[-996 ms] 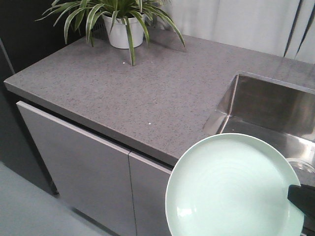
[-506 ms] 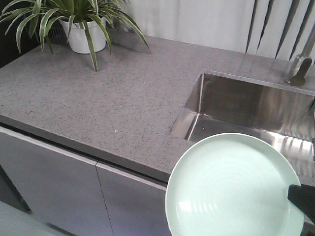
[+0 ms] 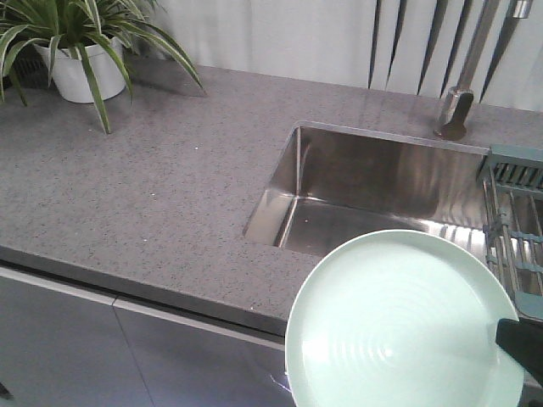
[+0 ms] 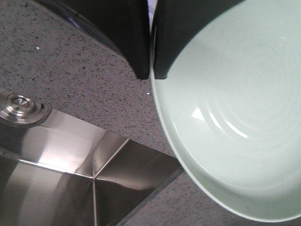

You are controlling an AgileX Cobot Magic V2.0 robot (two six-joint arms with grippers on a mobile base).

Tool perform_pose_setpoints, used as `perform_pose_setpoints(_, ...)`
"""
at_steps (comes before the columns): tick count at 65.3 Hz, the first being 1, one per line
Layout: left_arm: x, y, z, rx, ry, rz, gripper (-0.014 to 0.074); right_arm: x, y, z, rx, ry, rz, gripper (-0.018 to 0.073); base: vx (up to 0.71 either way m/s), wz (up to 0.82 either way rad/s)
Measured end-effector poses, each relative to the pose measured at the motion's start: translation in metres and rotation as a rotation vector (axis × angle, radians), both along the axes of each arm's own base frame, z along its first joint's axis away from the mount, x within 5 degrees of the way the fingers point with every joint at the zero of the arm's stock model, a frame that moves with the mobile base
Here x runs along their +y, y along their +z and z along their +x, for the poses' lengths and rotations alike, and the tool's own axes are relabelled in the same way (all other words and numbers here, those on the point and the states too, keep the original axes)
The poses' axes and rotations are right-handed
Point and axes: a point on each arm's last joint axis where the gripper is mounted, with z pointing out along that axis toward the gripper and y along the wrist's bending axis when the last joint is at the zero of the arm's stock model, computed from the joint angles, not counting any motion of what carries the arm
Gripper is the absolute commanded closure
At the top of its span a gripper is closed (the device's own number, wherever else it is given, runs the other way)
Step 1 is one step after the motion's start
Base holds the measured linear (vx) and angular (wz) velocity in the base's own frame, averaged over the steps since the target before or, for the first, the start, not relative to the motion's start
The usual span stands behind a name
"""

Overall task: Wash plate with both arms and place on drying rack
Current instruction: 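Drive up to the steel sink, keeping the plate in the right gripper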

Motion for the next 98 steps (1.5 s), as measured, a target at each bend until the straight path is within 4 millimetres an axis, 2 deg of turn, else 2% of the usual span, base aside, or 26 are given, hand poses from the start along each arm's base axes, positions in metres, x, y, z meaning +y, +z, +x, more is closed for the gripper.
perform_pose_setpoints(98, 0.0, 0.0, 0.0, 0.0, 0.0, 0.0, 0.0603, 0.0, 0.0, 0.0, 0.0, 0.0, 0.0, 0.0561, 0.03, -0.18)
